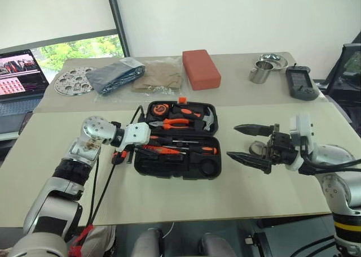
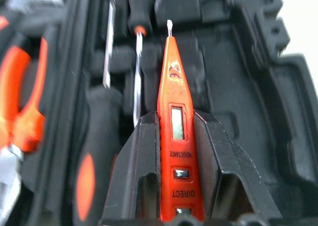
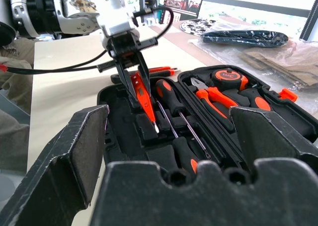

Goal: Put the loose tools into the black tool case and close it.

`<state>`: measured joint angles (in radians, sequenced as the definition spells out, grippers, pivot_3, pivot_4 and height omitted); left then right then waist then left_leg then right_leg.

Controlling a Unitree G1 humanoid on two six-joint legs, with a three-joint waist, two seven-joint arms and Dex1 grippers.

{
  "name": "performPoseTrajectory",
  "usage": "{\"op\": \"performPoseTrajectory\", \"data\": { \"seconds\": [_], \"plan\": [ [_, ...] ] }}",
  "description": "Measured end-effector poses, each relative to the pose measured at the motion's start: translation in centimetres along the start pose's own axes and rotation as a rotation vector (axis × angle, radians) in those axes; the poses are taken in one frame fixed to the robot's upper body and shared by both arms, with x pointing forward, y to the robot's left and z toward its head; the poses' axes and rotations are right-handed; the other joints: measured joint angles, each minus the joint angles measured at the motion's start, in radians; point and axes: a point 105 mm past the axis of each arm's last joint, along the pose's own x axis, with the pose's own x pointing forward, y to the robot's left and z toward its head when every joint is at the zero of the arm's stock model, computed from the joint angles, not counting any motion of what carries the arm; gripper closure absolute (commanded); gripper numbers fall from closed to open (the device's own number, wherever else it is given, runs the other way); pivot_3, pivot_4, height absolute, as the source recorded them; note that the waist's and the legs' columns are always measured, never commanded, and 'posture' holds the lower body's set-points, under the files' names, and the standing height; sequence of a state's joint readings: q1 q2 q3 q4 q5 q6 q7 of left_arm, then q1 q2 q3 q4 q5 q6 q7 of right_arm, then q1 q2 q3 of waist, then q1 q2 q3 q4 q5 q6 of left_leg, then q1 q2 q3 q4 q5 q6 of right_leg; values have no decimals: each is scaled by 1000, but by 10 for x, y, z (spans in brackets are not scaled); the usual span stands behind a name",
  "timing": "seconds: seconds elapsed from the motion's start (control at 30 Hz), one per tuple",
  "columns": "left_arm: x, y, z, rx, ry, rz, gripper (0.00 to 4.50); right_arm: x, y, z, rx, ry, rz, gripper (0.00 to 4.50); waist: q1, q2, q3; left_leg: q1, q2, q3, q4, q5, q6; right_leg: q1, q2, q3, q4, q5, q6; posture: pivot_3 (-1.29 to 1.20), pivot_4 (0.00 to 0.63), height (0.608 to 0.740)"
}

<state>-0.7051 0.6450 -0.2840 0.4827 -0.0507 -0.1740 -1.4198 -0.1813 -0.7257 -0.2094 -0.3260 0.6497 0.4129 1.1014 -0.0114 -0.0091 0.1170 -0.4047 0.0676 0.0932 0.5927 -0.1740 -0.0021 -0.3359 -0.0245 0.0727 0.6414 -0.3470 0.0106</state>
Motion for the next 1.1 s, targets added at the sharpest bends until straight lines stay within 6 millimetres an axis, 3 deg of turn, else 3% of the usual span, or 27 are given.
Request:
{"op": "performPoseTrajectory", "data": {
  "seconds": [0.37, 0.97, 1.03, 1.1],
  "plan": [
    [8, 4, -1, -5, 33, 32, 4002, 0, 2, 2, -10, 0, 2, 0, 0, 0, 0, 1, 0, -1, 1, 0, 0, 1, 0, 0, 1, 0, 0, 0, 150, 740],
    [-1, 0, -10, -38, 103, 12, 4002, 0, 2, 2, -11, 3, 3, 0, -5, 0, 0, 2, 1, -1, 1, 0, 0, 1, 1, 0, 2, 0, 0, 0, 150, 740],
    [0, 0, -10, -42, 103, 11, 2988, 0, 2, 2, -11, 3, 3, 0, -5, 1, 0, 2, 1, -1, 1, 0, 0, 1, 1, 0, 2, 0, 0, 0, 150, 740],
    [1, 0, -10, -43, 104, 11, 2331, 0, 2, 2, -11, 3, 2, 0, -4, 1, 0, 2, 1, -1, 1, 0, 0, 1, 1, 0, 2, 0, 0, 0, 150, 740]
  ]
}}
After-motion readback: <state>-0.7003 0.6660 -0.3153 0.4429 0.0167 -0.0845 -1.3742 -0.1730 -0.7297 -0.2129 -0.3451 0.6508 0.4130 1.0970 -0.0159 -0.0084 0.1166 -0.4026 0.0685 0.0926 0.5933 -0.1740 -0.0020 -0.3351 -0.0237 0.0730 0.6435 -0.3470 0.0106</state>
